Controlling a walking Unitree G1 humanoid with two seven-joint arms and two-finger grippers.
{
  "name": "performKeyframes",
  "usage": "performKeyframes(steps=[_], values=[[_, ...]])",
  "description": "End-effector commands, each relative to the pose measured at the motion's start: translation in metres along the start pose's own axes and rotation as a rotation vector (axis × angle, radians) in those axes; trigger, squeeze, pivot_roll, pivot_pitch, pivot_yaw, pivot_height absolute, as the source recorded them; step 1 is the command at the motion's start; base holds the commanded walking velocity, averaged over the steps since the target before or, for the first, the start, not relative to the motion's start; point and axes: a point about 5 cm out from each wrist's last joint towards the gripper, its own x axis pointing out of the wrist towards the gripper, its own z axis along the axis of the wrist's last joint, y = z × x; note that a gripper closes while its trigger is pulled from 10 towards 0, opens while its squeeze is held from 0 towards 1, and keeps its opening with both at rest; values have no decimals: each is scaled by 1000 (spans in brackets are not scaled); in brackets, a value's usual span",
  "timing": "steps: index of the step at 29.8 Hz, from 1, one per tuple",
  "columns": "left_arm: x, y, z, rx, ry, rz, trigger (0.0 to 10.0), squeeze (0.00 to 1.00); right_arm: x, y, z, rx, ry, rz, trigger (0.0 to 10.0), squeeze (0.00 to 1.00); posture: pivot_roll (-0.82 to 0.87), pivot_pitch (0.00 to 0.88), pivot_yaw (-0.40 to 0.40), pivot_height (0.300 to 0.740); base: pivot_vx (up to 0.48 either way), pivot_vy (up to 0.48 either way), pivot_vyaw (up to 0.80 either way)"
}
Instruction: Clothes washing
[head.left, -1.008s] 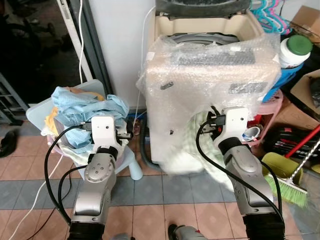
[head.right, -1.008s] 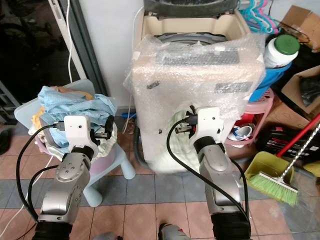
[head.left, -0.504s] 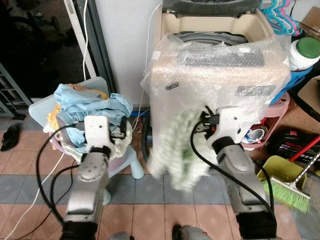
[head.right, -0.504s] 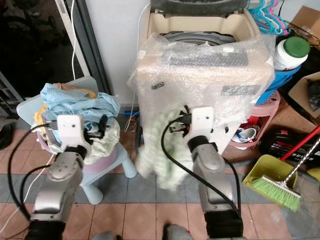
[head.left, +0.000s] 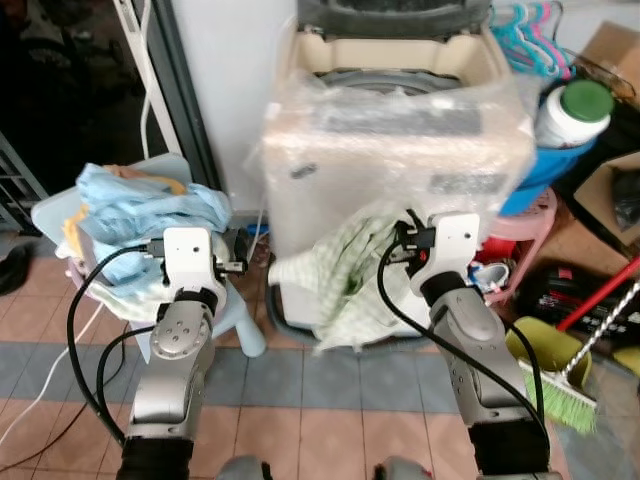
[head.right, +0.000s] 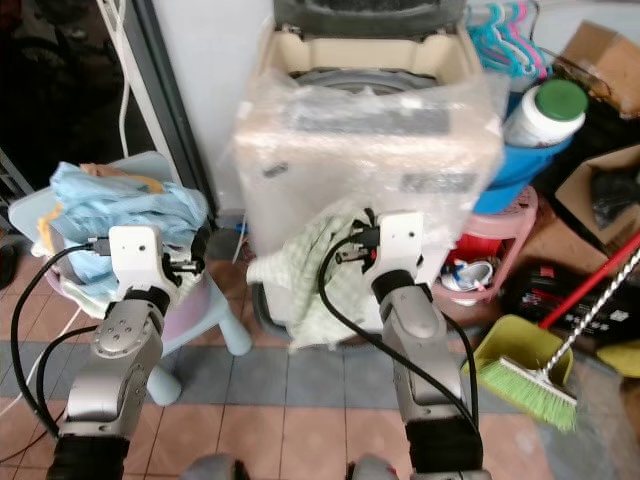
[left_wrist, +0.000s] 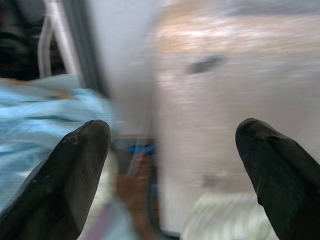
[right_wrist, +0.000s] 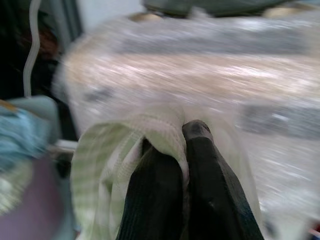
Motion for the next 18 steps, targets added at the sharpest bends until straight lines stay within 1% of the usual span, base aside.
performKeyframes(steps=[1,5,8,9,13,14,16,17,18], values=[[-1,12,1,31,-4,31,10000,0,4,4,6,13,-34,-1,10000,0,-26,0,62,740,0,-292,0],[-2,15,0,36,-1,40,10000,0,5,6,7,14,-37,3,10000,0,-30,0,64,740,0,-289,0],[-4,18,-1,15,-2,50,10000,0,6,6,10,9,-49,11,10000,0,-31,0,71,740,0,0,0],[-7,21,-3,8,4,59,10000,0,7,3,9,8,-49,1,10000,0,-34,0,74,740,0,0,0],[-9,25,-4,6,10,62,10000,0,6,1,9,10,-50,-6,10000,0,-41,0,76,740,0,0,0],[-10,28,-5,12,10,68,10000,0,7,2,11,7,-54,9,10000,0,-40,0,72,740,0,0,0],[-11,35,-6,22,7,92,10000,0,8,13,14,-56,-66,118,10000,0,-45,0,61,740,0,0,0],[-11,35,-6,22,7,92,10000,0,8,13,14,-56,-66,118,10000,0,-45,0,61,740,0,0,0],[-11,38,-6,32,-2,107,10000,0,9,19,17,-72,-77,173,10000,0,-44,0,59,740,281,0,0]])
